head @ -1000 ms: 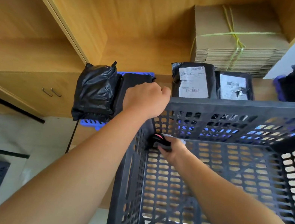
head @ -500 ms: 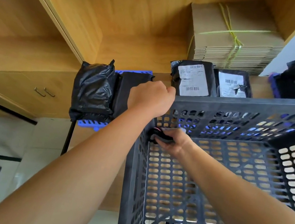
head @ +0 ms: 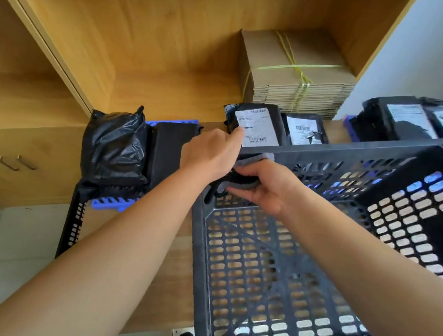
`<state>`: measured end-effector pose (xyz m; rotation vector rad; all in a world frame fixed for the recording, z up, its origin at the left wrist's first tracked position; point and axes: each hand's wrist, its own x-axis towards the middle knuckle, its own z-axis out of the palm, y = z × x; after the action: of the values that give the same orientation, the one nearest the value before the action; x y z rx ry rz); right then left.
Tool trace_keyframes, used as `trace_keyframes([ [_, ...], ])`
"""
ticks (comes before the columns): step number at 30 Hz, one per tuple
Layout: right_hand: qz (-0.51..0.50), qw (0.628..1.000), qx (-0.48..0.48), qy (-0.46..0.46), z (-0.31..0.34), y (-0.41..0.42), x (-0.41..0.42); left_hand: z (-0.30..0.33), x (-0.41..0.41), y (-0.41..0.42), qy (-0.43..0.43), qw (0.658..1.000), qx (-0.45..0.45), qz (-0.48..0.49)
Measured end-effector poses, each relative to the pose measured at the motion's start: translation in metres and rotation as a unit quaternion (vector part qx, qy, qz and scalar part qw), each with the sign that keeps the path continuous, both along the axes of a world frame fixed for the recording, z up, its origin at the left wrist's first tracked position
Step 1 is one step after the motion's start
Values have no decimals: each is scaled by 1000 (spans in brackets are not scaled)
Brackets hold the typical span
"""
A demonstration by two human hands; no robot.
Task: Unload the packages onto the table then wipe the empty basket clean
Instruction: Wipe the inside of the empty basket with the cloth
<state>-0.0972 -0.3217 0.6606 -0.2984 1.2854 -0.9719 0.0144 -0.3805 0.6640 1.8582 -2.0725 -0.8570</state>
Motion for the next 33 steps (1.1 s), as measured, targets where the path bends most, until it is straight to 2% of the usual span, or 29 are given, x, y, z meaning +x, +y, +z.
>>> trace_keyframes([
  [2, 10, 996, -42, 78, 3, 4, 1, 0, 3, 1, 14, 1000, -11, -8],
  [4, 40, 972, -92, 210, 3, 10, -5, -3, 2, 1, 20, 999, -21, -14],
  [6, 57, 946, -110, 298, 3, 18, -11, -4, 3, -1, 36, 999, -28, -15],
  [9, 63, 933, -89, 344, -6, 35, -27, -5, 8, -2, 88, 996, -12, -6],
  [12, 60, 933, -26, 353, -23, 58, -44, -6, 10, -2, 125, 992, 2, -10],
  [16, 35, 951, 39, 304, -47, 73, -61, -7, 11, -4, 107, 994, -10, -21],
  [21, -14, 982, 85, 171, -79, 62, -72, 0, 2, -6, -34, 997, 13, -67],
  [25, 3, 986, 143, 90, -109, 47, -68, 5, -18, -20, -76, 995, 9, -72],
  [28, 18, 986, 156, 61, -120, 37, -66, -3, -36, -23, -89, 994, 7, -70],
  [33, 26, 985, 167, -31, -131, 24, -64, -13, -45, -23, -165, 986, 15, -34],
])
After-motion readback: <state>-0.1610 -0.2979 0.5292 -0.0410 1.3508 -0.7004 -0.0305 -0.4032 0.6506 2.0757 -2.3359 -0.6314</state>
